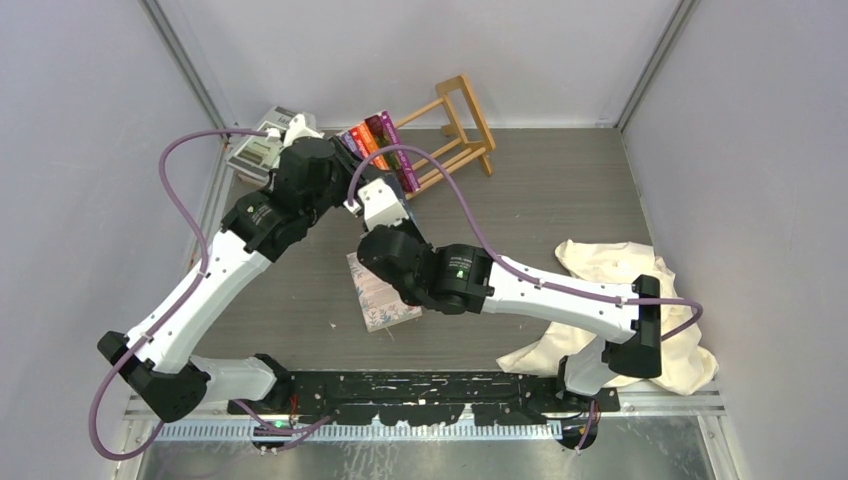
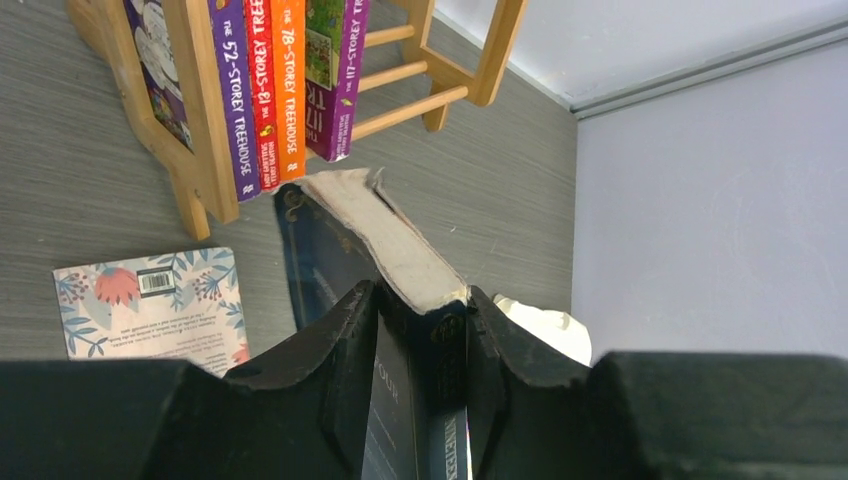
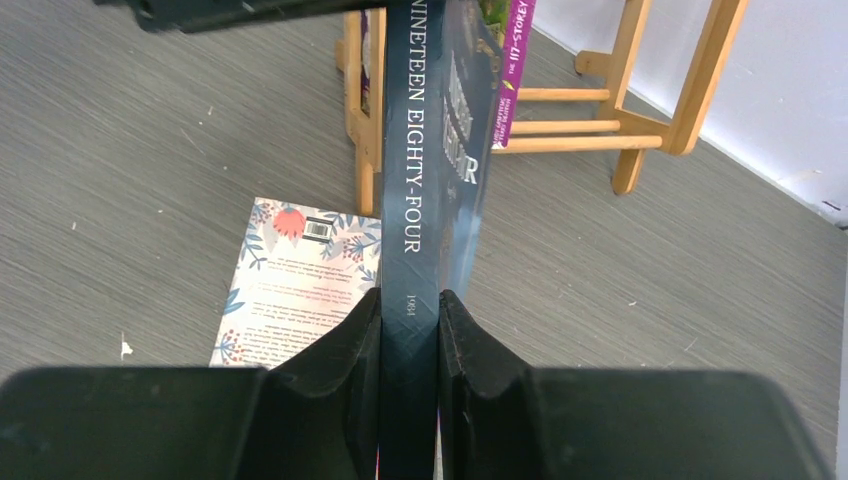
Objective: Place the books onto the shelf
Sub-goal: Pick up the book from the center of the board, then place the book on the shelf.
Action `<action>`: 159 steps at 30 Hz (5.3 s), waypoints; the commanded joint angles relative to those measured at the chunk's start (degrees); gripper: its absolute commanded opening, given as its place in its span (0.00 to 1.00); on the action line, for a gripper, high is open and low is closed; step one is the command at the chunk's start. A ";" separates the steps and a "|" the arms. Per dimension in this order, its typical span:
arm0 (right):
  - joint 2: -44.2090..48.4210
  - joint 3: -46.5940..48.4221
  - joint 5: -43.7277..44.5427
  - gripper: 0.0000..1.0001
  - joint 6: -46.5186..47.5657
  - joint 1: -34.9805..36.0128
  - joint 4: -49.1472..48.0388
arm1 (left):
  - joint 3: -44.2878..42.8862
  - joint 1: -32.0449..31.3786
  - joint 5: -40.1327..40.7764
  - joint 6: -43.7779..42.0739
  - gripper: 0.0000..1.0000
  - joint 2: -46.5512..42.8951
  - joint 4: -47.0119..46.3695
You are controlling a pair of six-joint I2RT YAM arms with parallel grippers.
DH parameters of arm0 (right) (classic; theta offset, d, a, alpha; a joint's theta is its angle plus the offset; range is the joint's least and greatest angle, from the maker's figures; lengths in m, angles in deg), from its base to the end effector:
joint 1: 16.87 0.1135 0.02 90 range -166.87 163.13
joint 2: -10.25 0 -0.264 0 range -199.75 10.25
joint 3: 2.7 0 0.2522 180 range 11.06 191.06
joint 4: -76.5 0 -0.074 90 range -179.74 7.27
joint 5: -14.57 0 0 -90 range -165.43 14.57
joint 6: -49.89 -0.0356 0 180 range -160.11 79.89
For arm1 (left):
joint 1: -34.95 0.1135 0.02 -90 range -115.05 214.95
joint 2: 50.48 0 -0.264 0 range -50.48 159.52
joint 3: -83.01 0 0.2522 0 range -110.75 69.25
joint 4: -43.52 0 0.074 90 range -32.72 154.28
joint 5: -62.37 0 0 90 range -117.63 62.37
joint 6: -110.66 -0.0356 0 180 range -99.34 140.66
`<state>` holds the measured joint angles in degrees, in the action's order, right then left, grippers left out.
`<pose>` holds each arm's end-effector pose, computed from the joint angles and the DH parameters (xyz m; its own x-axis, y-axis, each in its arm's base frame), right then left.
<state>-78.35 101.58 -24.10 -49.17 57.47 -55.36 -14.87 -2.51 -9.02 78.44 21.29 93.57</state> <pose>0.1179 0.3175 0.3939 -0.2098 -0.3839 -0.8992 -0.3957 0.8743 -0.2809 0.2152 -0.1505 0.4315 -0.4635 -0.6549 -0.5969 -0.0886 0.7045 -0.7042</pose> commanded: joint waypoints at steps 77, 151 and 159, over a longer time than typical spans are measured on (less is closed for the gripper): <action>-24.61 6.82 -47.06 0.01 12.73 -42.97 -56.65 | 20.24 18.03 -1.62 1.50 0.35 -9.49 -12.45; -38.87 28.25 -49.51 0.38 9.07 -45.88 -26.41 | 21.37 23.32 -5.79 2.99 0.34 -4.87 -18.22; -40.85 34.09 -53.30 0.01 7.33 -46.05 -21.89 | 21.44 24.77 -7.16 3.47 0.34 -5.55 -17.03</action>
<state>-119.62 131.48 -74.09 -40.79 11.51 -77.09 9.05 21.38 -15.20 81.77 16.67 78.67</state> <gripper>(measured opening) 0.276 0.344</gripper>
